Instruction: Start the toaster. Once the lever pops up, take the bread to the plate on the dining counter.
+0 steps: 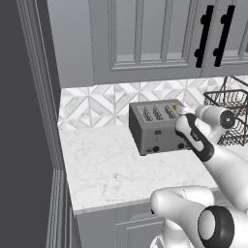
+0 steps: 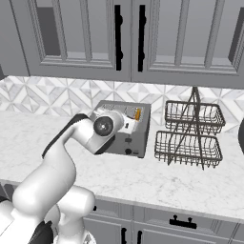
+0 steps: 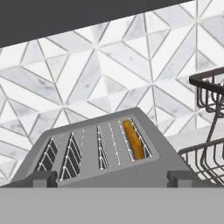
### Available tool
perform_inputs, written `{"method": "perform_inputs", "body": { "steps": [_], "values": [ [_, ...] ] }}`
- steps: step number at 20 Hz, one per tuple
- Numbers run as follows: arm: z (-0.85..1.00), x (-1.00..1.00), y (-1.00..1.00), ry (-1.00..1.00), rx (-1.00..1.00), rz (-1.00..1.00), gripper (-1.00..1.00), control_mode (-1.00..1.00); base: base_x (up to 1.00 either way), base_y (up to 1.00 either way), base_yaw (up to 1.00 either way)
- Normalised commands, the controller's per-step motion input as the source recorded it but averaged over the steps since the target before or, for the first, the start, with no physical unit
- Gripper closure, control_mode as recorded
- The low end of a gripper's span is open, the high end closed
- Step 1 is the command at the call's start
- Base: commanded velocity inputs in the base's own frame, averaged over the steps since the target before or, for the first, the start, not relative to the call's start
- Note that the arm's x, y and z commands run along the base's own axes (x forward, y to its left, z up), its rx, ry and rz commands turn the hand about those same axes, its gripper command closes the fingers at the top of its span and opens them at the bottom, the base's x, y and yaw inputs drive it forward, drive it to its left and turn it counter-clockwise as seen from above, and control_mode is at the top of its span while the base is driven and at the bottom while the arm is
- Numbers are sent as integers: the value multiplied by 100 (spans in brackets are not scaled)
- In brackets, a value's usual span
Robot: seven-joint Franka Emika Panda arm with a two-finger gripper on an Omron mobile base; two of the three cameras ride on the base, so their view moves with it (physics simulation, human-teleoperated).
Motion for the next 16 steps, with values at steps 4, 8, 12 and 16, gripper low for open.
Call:
{"method": "perform_inputs", "body": {
  "steps": [4, 8, 12, 16],
  "values": [
    [26, 0, 0, 0, -4, 0, -100, -100, 0, 0, 0],
    [26, 0, 4, 0, -1, 0, -100, -100, 0, 0, 0],
    [3, 0, 2, 0, 0, 0, -100, -100, 0, 0, 0],
    [0, 0, 0, 0, 0, 0, -100, -100, 0, 0, 0]
  ]
}}
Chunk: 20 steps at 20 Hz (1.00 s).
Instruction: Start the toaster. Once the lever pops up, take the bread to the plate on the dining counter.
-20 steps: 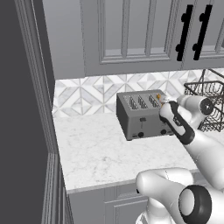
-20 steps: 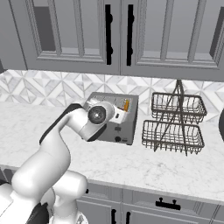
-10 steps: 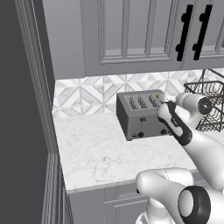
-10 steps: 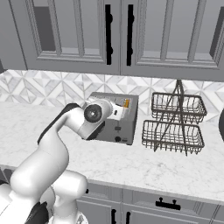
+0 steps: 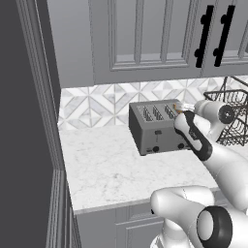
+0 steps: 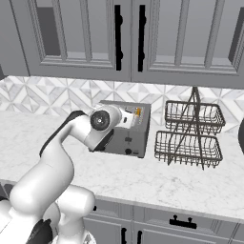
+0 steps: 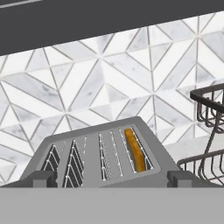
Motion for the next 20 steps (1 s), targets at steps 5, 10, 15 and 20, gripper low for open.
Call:
{"method": "perform_inputs", "body": {
  "steps": [5, 10, 15, 20],
  "values": [
    [0, 0, 0, 0, 0, 0, -100, -100, 0, 0, 0],
    [0, 0, 0, 0, 0, 0, -100, -100, 0, 0, 0],
    [-1, 0, -9, 0, 0, 0, -100, -100, 0, 0, 0],
    [-7, 1, -37, 0, -1, 2, -100, -100, 0, 0, 0]
  ]
}}
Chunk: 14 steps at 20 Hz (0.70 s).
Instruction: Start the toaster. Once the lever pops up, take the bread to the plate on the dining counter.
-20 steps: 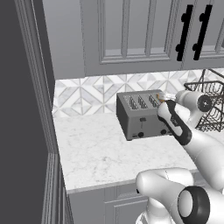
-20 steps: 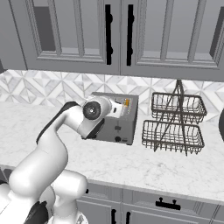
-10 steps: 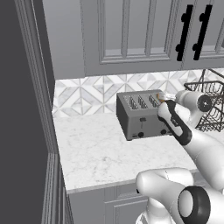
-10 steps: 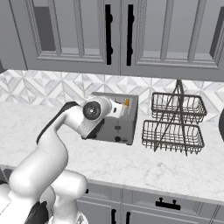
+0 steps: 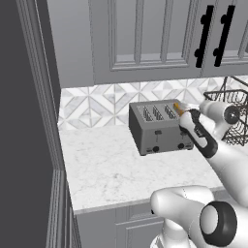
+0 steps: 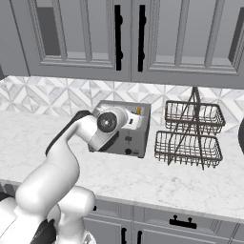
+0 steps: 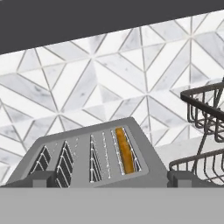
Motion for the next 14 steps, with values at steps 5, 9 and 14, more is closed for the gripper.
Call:
{"method": "perform_inputs", "body": {
  "steps": [5, 9, 14],
  "values": [
    [-15, 4, -1, -5, -16, 9, -100, -100, 0, 0, 0],
    [-12, 0, 0, -14, -13, 6, -100, -100, 0, 0, 0],
    [0, 0, 0, -5, -2, 0, -100, -100, 0, 0, 0]
  ]
}}
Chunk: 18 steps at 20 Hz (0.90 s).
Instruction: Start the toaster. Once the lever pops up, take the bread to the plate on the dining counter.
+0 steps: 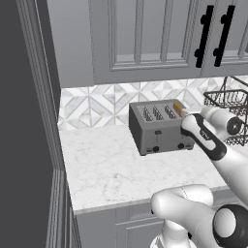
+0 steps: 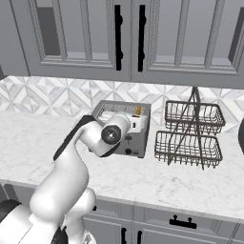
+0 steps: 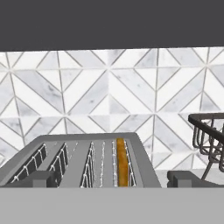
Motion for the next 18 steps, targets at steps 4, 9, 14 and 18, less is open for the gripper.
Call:
{"method": "perform_inputs", "body": {
  "steps": [4, 9, 14, 18],
  "values": [
    [-6, 0, 0, -3, 0, 0, -100, -100, 0, 0, 0],
    [-4, 0, 0, -1, 0, 0, -100, -100, 0, 0, 0],
    [0, 0, 0, 0, 0, 0, -100, -100, 0, 0, 0],
    [0, 0, 0, 0, 0, 0, -100, -100, 0, 0, 0]
  ]
}}
